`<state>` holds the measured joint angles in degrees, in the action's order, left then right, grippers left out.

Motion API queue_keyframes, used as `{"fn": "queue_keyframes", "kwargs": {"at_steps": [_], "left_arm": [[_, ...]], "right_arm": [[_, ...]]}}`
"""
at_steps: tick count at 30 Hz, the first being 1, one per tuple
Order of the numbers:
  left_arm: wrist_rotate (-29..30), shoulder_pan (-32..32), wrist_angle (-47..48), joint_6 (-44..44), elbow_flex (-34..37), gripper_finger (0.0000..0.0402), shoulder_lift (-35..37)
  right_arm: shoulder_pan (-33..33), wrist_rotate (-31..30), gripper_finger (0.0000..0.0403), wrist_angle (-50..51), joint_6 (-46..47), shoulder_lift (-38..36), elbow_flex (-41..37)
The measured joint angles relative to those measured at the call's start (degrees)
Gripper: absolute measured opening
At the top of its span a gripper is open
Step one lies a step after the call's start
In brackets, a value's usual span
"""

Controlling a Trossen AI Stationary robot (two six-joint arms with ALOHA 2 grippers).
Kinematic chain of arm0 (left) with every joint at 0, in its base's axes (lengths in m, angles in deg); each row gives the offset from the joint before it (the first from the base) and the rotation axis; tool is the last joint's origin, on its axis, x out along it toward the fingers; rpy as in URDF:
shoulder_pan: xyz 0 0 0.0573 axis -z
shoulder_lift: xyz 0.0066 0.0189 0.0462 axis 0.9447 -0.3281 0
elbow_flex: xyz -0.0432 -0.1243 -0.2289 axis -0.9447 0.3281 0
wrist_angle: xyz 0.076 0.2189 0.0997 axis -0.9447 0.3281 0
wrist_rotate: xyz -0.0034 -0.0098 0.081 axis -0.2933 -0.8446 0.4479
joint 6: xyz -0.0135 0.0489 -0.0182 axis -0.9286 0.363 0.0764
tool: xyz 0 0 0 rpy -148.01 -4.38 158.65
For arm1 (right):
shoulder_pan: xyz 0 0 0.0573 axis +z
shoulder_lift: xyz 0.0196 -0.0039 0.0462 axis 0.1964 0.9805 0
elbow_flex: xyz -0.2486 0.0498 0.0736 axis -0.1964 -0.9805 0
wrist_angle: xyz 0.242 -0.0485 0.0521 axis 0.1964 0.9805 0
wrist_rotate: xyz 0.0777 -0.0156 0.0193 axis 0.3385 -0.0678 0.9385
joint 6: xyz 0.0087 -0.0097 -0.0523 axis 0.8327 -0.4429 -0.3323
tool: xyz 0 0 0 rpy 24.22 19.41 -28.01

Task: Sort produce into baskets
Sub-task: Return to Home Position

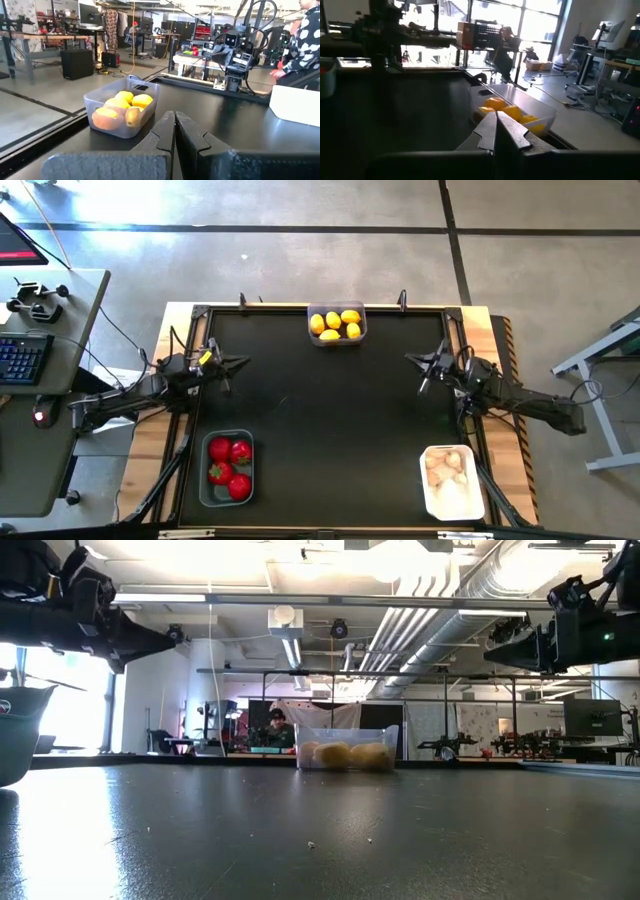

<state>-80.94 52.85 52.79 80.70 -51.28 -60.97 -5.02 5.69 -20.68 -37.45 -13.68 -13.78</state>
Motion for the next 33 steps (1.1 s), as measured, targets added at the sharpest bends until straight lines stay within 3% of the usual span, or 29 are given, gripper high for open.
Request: {"fn": "queue_keyframes", "kwargs": {"at_steps": [33], "left_arm": [[-0.1, 0.0, 0.0, -1.4, 0.0, 0.0, -1.1]], "right_arm": [[-0.7, -0.7, 0.0, -0.2, 1.1, 1.6, 0.0]]}}
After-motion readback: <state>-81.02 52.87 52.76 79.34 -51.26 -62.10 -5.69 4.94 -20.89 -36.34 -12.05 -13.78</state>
